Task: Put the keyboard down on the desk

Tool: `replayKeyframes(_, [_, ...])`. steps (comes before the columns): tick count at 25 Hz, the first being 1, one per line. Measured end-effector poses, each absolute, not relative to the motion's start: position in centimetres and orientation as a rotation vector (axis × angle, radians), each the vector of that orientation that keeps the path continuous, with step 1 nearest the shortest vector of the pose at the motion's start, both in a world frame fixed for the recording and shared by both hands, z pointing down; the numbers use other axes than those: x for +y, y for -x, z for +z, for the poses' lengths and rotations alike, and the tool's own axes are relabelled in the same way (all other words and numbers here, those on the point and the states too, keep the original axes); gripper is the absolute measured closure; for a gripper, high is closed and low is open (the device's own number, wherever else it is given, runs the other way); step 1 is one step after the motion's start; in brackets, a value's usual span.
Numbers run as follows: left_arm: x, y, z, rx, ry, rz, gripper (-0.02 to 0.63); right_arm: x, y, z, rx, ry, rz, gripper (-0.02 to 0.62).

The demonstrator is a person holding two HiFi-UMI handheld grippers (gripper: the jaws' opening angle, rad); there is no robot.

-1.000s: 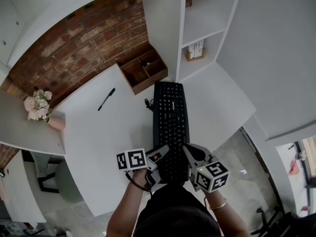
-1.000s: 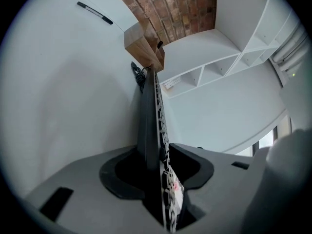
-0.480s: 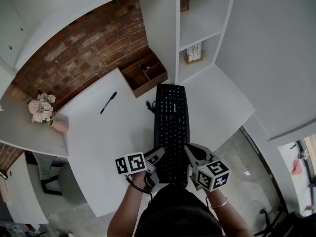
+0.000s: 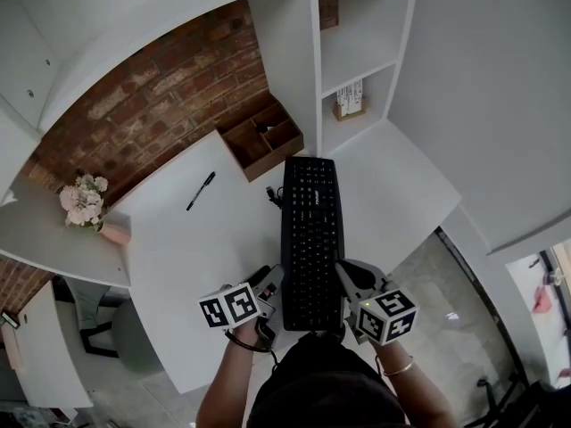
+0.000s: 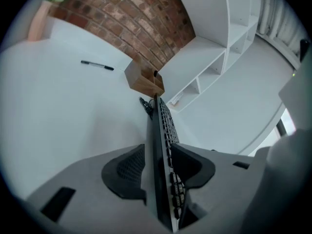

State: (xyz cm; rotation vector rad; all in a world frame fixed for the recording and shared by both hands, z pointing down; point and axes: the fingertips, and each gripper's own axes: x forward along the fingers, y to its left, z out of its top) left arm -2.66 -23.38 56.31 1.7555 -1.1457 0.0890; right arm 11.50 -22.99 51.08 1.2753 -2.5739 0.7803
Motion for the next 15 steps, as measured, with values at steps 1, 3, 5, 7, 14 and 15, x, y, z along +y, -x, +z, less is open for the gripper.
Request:
replayKeyframes(1, [-23.5,2.8,55.8,-1.169,-1.786,0.115,0.430,-23.0,-11.6,51.0,-2.574,-1.280,0.778,0.591])
replayKeyframes(3, [-23.7,2.8,54.8,-1.210,-1.845,0.155,0.436,-22.9,-11.7,50.8,-2.577,-1.287,0.768,0.591])
replayKeyframes(5, [-24.1,2.6,53.7,-1.249,-1.903,0.180,0.436,-22.9,-11.8,50.5,-2.580,-1.294,0.756,0.591])
replayKeyframes(7, [-24.4,2.4,52.5,-1.288,-1.958,0.206,0.436,-22.9,-12.1,50.2,-2.582,-1.304,0.745,0.591])
replayKeyframes(14, [-24.7,1.5,48.5,-1.397,-2.118,0.306,0.499,-22.8,-13.4,48.1,-2.611,-1.375,0.688,0.591])
replayKeyframes(15, [-24.8,1.5,48.0,-1.414,-2.134,0.313,0.532,-22.9,-13.7,47.6,-2.618,-1.388,0.672,0.591])
